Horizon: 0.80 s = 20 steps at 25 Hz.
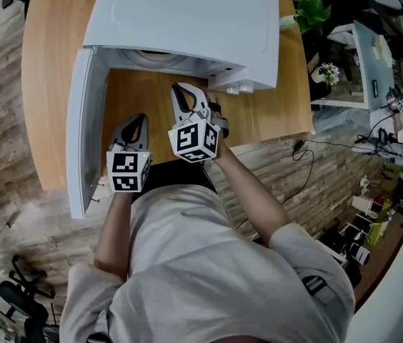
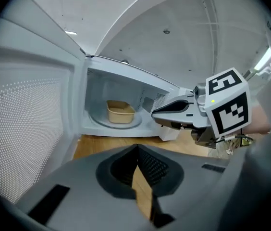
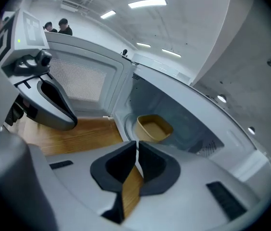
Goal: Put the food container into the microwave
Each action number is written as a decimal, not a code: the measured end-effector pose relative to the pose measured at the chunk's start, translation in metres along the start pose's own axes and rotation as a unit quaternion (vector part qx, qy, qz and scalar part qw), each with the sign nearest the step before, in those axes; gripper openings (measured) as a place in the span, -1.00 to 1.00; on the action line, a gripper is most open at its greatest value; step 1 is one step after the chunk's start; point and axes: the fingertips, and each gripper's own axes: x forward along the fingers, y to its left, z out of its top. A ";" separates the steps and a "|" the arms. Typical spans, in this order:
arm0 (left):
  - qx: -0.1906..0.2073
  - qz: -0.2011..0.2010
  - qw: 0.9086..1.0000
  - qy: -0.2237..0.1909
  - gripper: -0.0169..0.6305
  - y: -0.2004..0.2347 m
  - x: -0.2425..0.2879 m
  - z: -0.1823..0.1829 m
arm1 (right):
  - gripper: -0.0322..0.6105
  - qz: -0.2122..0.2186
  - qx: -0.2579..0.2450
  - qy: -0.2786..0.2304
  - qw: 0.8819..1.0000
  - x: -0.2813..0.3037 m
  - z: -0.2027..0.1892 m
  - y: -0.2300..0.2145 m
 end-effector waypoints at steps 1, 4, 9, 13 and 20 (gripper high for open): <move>0.003 -0.007 1.000 0.002 -0.91 -0.004 0.000 0.000 | -0.85 -0.004 0.006 0.004 1.000 -0.006 -0.003 0.000; 0.018 -0.024 1.000 0.004 -0.91 -0.014 0.004 0.003 | -0.89 -0.015 0.028 0.010 0.999 -0.020 -0.013 -0.005; 0.030 -0.031 0.999 0.004 -0.91 -0.031 0.009 0.012 | -0.89 -0.002 0.110 -0.001 0.994 -0.039 -0.022 -0.016; 0.028 -0.026 0.999 -0.004 -0.91 -0.040 0.015 0.032 | -0.89 0.008 0.194 -0.029 0.981 -0.052 -0.016 -0.037; 0.017 -0.009 1.000 -0.023 -0.91 -0.047 0.021 0.062 | -0.89 0.046 0.247 -0.060 0.966 -0.067 0.003 -0.054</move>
